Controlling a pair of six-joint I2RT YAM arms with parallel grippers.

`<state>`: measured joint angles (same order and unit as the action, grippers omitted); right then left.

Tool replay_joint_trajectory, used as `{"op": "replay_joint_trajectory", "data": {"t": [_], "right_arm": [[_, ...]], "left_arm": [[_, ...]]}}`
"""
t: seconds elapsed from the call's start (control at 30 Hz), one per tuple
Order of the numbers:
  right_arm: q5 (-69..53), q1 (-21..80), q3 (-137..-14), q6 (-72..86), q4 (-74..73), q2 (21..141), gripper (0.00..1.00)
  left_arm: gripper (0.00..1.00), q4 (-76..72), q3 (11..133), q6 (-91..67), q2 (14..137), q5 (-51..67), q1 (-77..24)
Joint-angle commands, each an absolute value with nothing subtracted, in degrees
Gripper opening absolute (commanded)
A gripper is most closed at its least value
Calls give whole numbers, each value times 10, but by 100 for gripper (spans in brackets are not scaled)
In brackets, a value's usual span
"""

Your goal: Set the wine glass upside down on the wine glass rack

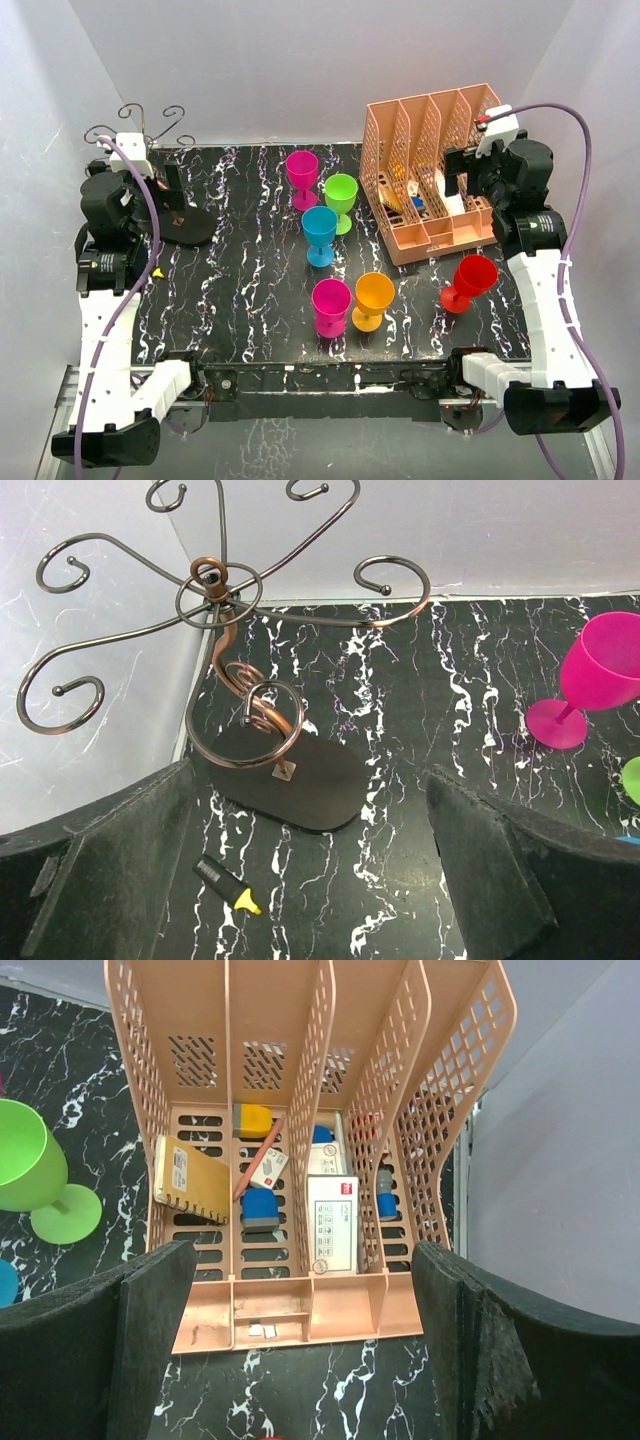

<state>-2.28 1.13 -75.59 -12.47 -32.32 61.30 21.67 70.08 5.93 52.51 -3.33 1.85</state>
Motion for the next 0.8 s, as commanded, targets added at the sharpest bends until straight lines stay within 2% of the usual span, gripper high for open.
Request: {"op": "replay_joint_trajectory", "data": {"t": [0.0,0.37,0.6,0.77], "right_arm": [[-55,15,-787,-142,-276,628,98],[-156,18,-746,-211,-226,671,98],[-175,20,-708,-202,-191,673,98],[-189,29,-691,-193,-187,678,98]], "left_arm": [[97,230,726,46,521,-12,31],[97,272,816,23,568,-41,81],[91,315,873,-33,611,40,185],[90,331,891,-45,629,69,202]]}}
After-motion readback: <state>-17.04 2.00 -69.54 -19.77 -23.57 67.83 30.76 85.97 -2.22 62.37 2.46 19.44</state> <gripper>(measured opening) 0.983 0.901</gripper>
